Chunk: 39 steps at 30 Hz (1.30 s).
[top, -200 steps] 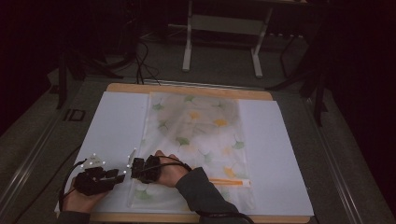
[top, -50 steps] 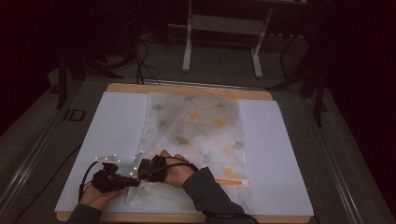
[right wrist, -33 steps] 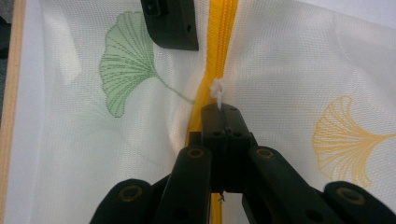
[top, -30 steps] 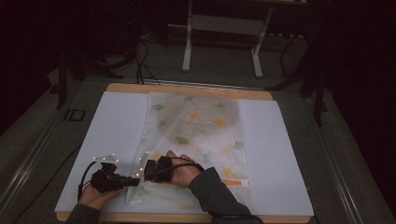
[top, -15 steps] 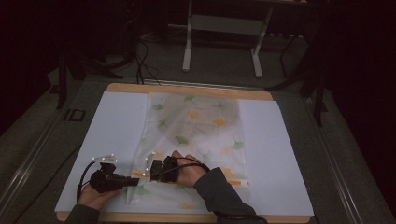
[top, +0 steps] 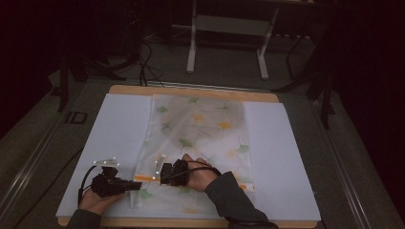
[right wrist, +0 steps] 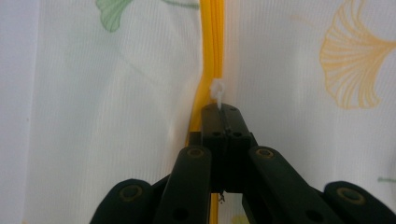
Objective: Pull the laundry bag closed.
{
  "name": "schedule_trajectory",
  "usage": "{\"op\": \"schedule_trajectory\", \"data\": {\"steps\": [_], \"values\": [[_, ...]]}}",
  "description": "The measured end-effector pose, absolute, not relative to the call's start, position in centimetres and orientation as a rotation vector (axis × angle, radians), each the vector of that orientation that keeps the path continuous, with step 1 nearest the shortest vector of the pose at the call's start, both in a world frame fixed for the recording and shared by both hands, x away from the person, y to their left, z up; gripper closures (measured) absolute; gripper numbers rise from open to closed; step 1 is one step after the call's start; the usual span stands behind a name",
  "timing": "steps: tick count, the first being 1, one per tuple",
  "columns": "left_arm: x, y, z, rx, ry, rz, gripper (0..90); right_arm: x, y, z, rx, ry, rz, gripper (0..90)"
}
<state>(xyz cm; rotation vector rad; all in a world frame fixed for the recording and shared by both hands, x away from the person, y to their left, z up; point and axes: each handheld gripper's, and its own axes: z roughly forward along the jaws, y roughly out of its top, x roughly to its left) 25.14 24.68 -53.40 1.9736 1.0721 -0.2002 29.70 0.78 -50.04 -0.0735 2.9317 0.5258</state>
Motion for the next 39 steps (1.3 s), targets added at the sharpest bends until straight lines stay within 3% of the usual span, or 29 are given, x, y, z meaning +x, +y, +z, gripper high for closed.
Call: {"op": "schedule_trajectory", "data": {"steps": [39], "values": [[25.1, 24.9, -53.4, 1.972, 1.078, -0.196, 88.7, 29.2, -1.8, -49.8, -0.075, 2.915, 0.436, 90.0]]}}
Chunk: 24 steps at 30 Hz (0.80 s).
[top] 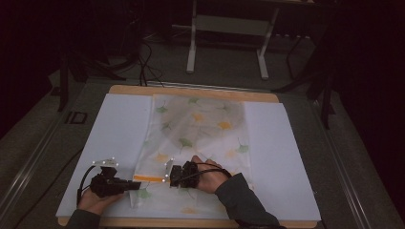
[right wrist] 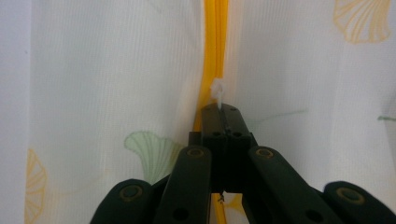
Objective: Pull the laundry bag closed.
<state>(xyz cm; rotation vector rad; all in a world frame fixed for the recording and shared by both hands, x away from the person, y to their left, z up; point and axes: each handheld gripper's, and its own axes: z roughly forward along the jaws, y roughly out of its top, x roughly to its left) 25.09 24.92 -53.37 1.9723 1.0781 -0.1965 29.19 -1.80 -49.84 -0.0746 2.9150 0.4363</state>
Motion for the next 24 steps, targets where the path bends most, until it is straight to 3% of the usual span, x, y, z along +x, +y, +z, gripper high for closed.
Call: {"op": "schedule_trajectory", "data": {"steps": [24], "values": [[25.1, 25.0, -53.4, 1.978, 1.090, -0.197, 88.7, 29.0, -3.6, -49.3, -0.076, 2.915, 0.366, 90.0]]}}
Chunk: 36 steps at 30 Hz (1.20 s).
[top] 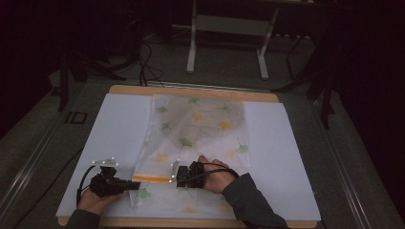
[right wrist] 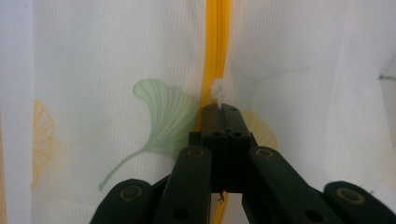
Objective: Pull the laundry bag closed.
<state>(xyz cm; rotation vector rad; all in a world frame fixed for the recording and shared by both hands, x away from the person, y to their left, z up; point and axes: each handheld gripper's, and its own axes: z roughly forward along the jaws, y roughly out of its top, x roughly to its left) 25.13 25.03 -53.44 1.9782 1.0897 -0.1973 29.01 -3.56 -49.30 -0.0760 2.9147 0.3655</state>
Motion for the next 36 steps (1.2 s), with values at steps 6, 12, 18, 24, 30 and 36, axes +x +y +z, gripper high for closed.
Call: {"op": "schedule_trajectory", "data": {"steps": [6, 12, 18, 24, 30, 36], "values": [[25.1, 25.0, -53.4, 1.976, 1.092, -0.195, 88.8, 29.1, -4.4, -49.4, -0.051, 2.920, 0.363, 90.0], [25.1, 25.1, -53.4, 1.978, 1.090, -0.192, 88.8, 29.1, -5.4, -49.5, -0.032, 2.928, 0.352, 90.0], [25.1, 25.2, -53.4, 1.974, 1.095, -0.188, 88.8, 29.2, -6.2, -49.5, -0.013, 2.930, 0.345, 90.0], [25.1, 25.2, -53.4, 1.974, 1.096, -0.189, 88.8, 29.2, -7.0, -49.5, 0.001, 2.931, 0.342, 90.0], [25.1, 25.2, -53.4, 1.973, 1.096, -0.185, 88.8, 29.1, -7.7, -49.5, 0.018, 2.927, 0.341, 90.0], [25.1, 25.3, -53.4, 1.972, 1.099, -0.183, 88.8, 29.2, -8.4, -49.6, 0.040, 2.926, 0.336, 90.0]]}}
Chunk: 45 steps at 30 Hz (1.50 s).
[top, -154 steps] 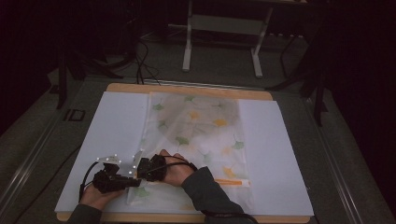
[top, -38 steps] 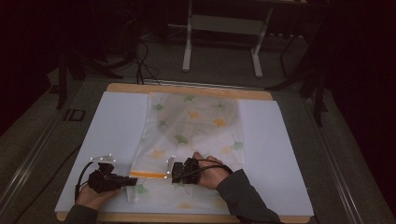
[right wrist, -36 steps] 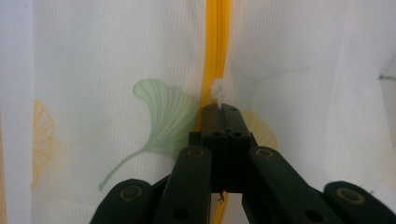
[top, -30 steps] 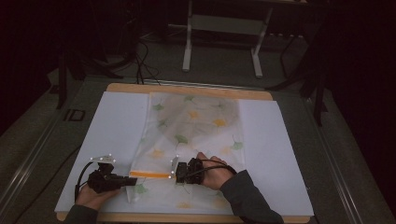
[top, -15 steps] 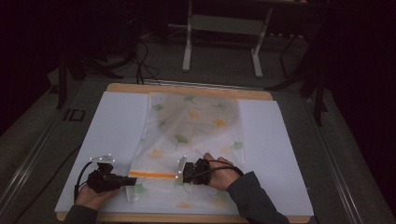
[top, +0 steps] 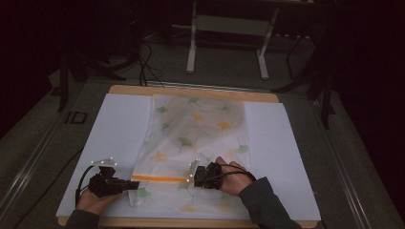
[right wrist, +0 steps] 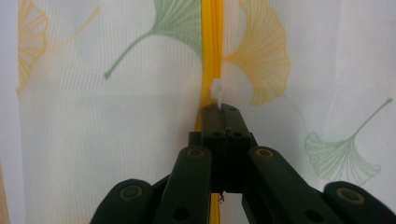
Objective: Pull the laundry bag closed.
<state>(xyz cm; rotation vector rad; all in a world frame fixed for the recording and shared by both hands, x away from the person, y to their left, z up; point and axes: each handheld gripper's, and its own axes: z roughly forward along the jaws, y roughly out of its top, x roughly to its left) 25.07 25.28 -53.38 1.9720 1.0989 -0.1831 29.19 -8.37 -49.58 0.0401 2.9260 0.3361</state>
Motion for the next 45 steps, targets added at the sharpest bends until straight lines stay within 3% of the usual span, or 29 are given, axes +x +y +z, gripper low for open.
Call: {"op": "schedule_trajectory", "data": {"steps": [45], "values": [[25.1, 25.3, -53.4, 1.971, 1.101, -0.187, 88.8, 28.9, -13.2, -49.5, 0.146, 2.923, 0.321, 90.0]]}}
